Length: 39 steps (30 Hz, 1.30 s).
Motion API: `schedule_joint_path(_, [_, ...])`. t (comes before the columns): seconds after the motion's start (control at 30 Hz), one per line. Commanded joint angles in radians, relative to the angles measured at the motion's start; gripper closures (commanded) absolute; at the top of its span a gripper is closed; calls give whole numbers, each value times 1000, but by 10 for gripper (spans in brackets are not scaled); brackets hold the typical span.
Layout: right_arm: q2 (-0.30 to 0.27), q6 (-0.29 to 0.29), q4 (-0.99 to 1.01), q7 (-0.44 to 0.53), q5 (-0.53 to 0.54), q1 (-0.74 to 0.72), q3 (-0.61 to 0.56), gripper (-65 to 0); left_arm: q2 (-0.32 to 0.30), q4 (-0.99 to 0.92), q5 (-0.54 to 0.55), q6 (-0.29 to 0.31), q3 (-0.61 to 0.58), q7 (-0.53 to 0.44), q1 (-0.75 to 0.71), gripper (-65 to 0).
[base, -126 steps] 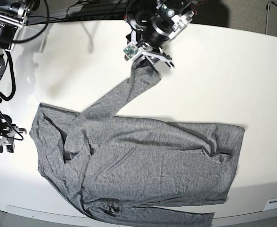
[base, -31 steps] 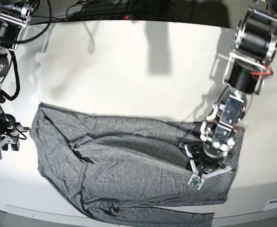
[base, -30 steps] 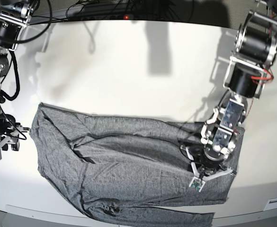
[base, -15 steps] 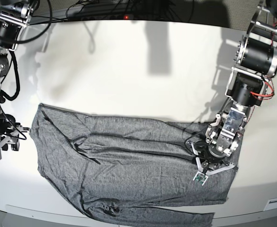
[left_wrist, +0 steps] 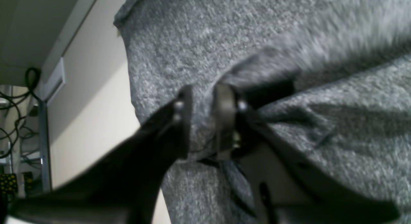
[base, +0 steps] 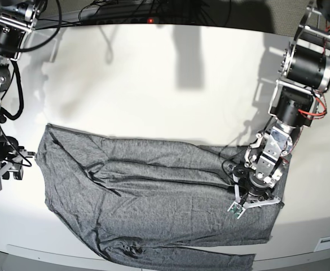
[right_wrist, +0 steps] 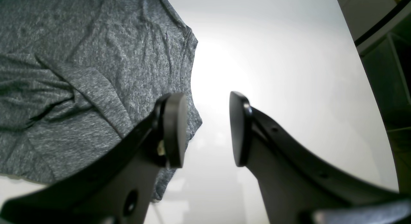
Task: Fold the T-shirt properly
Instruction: 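Grasp the shirt's shoulder edge with both grippers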
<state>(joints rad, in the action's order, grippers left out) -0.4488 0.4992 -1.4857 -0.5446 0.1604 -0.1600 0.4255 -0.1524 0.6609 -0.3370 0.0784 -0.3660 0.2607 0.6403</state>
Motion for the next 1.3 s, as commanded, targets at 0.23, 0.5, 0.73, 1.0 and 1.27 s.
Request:
schedule_joint_path(0.23, [-19, 1, -18, 27, 60, -20, 6, -225, -4, 14, -5, -49, 5, -61, 45, -157])
schedule_joint_path(0.5, [-18, 2, -18, 22, 196, -20, 6, -225, -16, 14, -40, -49, 5, -107, 47, -157])
schedule_joint_path(0.73, [-15, 2, -18, -11, 196, -20, 6, -225, -63, 14, 58, -48, 5, -115, 54, -157])
schedule_joint_path(1.0, [68, 7, 71, 75, 150, -23, 5, -225, -64, 14, 314, 73, 5, -41, 32, -156])
schedule_joint_path(1.27, [152, 10, 175, 164, 127, -23, 5, -225, -68, 14, 338, 79, 5, -87, -61, -157])
